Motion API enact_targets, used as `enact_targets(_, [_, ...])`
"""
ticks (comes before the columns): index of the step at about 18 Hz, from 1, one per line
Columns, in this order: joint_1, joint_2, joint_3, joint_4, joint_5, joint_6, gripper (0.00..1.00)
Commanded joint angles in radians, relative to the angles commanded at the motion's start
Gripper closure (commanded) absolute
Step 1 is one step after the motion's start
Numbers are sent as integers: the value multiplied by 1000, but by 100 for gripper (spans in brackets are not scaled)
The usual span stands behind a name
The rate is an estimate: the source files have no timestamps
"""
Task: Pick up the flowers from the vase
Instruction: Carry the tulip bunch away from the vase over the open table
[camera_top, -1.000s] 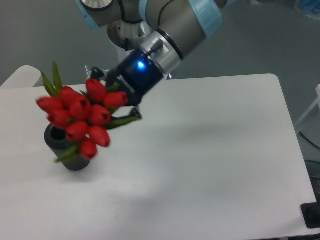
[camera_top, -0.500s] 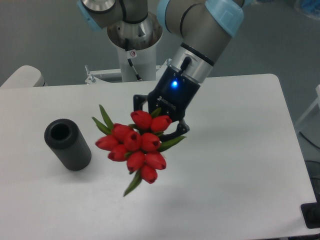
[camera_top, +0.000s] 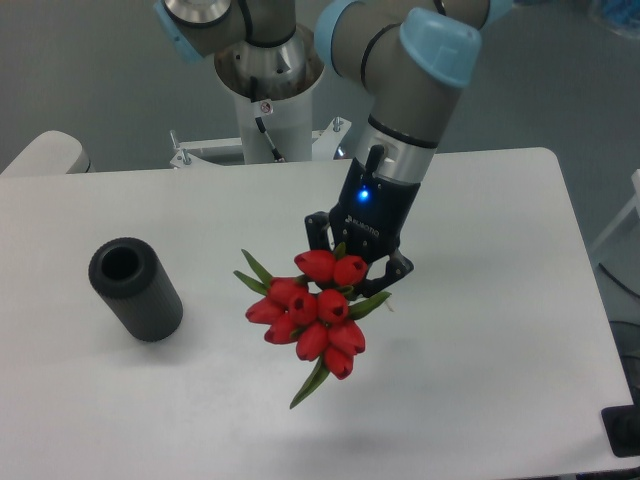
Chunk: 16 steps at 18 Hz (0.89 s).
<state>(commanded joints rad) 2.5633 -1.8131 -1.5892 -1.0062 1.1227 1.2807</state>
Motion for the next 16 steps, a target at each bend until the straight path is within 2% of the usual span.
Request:
enact_targets(4, [-3,-67,35,-8,182,6,100])
enact_targets(6, [-3,-104,69,-26,224,20,100])
enact_targets(11, [-3,-161,135,-120,344,164,100])
enact_targets(16, [-14,-247,190,-123,416,204,100])
